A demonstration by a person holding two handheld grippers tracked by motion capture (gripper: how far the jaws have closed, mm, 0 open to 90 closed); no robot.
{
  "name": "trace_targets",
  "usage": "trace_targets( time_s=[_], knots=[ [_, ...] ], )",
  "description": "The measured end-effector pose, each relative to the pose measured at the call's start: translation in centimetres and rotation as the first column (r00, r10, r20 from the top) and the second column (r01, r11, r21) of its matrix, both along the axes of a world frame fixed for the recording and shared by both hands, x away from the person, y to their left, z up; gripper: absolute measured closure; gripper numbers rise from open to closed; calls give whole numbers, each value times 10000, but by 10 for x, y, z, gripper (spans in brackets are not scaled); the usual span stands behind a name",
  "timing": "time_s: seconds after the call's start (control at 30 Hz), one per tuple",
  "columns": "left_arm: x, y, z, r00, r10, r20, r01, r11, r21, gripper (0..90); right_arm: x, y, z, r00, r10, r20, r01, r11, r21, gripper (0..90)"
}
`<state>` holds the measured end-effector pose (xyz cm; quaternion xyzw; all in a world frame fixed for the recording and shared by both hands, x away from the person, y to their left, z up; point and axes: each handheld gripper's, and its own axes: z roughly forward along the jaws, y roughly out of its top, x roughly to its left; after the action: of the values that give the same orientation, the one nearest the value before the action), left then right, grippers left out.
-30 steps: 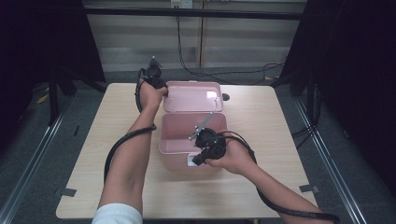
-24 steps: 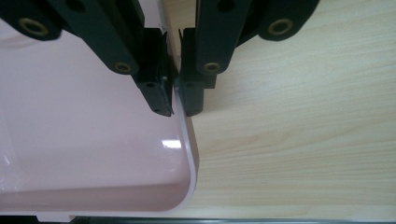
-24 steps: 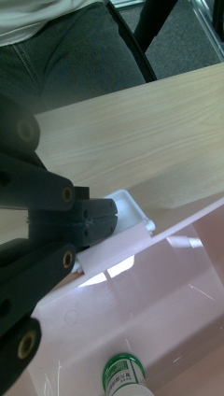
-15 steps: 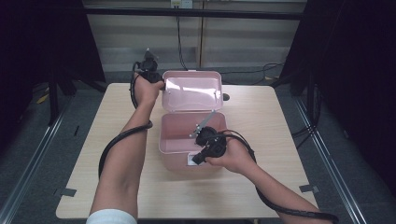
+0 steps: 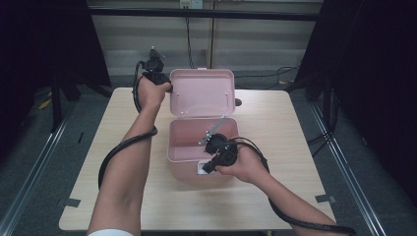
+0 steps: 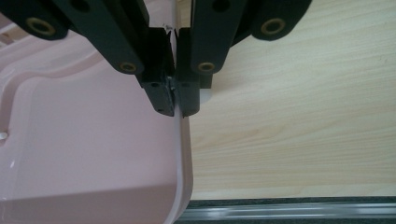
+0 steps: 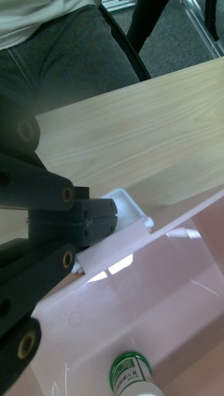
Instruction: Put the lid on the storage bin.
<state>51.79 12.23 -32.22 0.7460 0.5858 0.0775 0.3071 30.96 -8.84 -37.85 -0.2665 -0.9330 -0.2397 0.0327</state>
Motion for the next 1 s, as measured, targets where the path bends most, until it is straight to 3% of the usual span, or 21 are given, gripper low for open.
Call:
trace_targets(
  time_s=[0.3,0.6,1.0],
  knots=[
    [-5,2,9,9999,-125,-44,125,9999,-26,877,0,1,0,9999,-110,-26,110,9999,-47,900],
    [-10,1,19,9986,-484,-193,490,9983,321,878,0,1,1,9997,-228,-47,228,9997,-64,900],
    [-12,2,27,9962,-779,-382,795,9960,413,878,0,2,1,9996,-284,-61,284,9996,-58,900]
  ],
)
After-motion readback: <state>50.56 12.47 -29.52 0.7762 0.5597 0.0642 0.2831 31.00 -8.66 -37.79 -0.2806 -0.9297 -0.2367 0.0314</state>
